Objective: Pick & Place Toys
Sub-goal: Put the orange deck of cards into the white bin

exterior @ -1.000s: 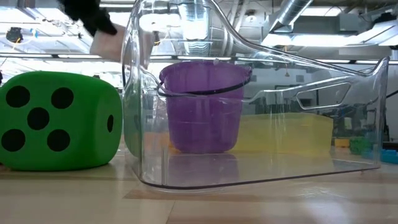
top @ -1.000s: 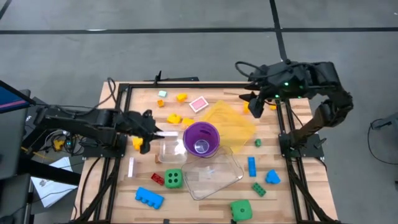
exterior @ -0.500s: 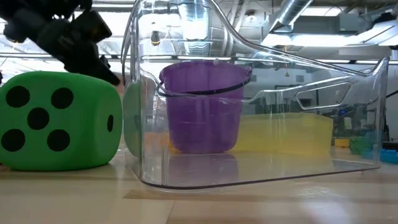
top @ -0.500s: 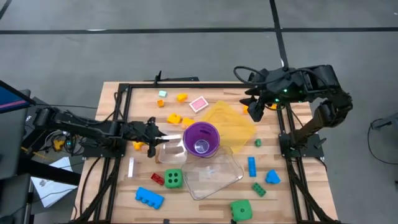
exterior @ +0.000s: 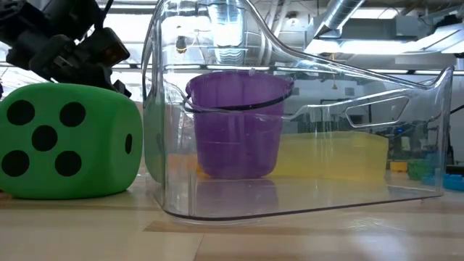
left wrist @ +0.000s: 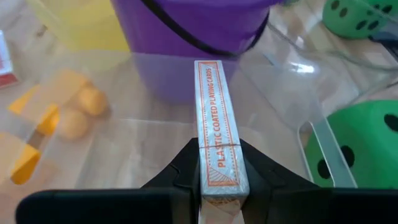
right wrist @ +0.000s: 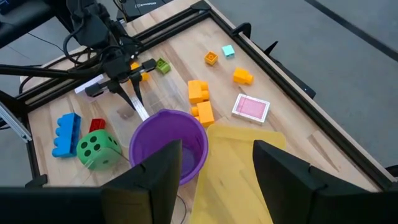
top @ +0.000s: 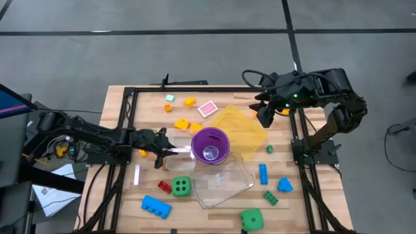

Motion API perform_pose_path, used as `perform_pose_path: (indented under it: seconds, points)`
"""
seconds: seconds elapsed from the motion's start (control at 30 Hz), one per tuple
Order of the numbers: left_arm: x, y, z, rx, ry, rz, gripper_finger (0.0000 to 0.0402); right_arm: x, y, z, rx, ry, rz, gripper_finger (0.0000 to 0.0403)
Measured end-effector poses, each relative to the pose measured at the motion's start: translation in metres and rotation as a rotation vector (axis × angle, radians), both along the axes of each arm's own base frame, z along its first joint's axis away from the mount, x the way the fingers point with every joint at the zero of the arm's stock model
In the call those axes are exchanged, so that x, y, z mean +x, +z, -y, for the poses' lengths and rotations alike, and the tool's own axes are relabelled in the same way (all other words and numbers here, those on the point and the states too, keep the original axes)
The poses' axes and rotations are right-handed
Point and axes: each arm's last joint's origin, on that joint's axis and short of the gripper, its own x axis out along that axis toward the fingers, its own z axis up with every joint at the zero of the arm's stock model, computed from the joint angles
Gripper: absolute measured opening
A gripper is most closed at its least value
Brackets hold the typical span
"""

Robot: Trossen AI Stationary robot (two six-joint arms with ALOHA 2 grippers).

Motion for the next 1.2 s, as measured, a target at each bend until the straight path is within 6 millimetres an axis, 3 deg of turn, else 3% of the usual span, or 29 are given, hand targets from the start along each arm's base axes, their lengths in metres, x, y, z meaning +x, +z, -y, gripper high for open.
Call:
perform_pose_path:
  seconds: [0.53, 1.2]
  points:
    - [0.011, -0.009, 0.008, 0.004, -0.070, 0.003, 0.0060, 0.000, 0.000, 0.001, -0.008, -0.019, 0.004, 0.0191]
    - [0.014, -0.019, 0.008, 0.053, -0.008, -0.043, 0.0069, 0.000, 0.000, 0.001, -0.009, -0.018, 0.004, 0.0191]
